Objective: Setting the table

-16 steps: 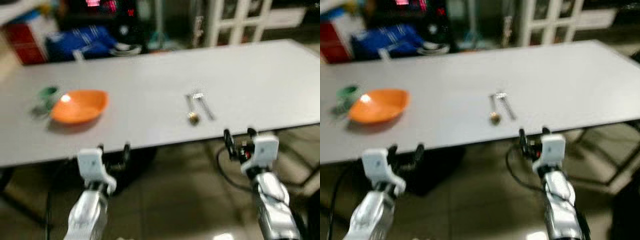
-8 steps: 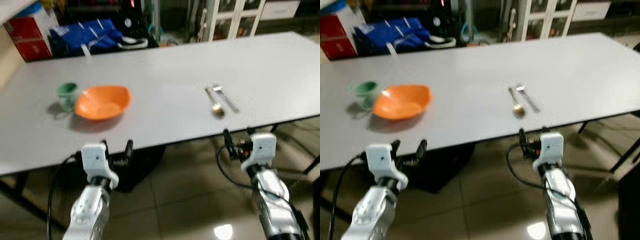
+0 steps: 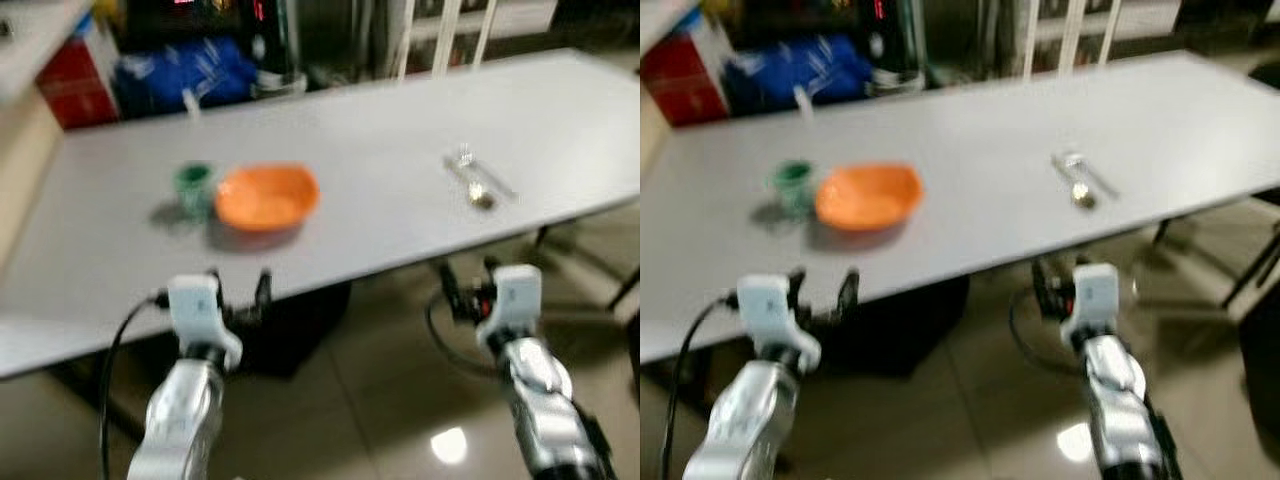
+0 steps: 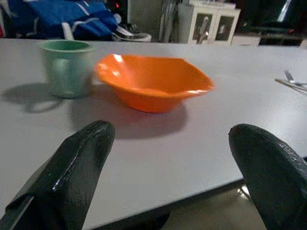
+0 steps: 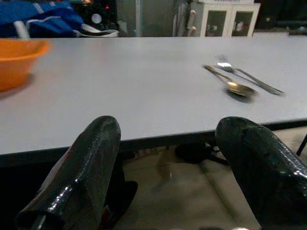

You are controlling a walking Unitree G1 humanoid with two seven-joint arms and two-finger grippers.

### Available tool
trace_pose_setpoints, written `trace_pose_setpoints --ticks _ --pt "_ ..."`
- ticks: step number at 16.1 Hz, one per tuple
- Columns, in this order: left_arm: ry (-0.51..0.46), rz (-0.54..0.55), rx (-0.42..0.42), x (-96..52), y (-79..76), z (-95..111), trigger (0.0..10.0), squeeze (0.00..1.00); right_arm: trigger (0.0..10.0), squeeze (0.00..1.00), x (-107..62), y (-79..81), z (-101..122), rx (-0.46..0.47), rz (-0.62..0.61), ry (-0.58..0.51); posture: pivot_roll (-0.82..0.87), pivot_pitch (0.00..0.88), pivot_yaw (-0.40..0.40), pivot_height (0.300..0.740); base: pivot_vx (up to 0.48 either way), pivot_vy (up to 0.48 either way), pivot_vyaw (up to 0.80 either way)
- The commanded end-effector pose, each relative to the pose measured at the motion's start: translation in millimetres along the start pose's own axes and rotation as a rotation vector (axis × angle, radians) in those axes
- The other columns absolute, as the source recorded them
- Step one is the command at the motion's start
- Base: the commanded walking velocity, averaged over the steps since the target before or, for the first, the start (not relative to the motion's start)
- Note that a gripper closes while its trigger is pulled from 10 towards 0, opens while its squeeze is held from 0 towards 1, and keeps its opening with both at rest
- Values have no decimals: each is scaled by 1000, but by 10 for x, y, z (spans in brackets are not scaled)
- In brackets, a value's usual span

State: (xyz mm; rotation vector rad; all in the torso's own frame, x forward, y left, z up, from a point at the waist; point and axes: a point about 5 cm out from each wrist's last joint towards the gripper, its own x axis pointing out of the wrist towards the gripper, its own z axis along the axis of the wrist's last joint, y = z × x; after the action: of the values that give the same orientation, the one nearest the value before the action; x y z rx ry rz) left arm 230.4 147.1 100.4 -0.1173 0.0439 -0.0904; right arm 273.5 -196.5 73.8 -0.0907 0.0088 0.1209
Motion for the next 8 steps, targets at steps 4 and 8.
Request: trace_pose_setpoints --ticks 4,8 --pt "21 30 28 -8 86 -18 10000 0 10000 0 56 110 58 -15 38 -12 -124 0 50 740 0 479 0" --pt "25 18 45 -6 88 -11 10000 0 10000 0 69 139 77 -27 40 -28 -125 8 53 740 0 480 777"
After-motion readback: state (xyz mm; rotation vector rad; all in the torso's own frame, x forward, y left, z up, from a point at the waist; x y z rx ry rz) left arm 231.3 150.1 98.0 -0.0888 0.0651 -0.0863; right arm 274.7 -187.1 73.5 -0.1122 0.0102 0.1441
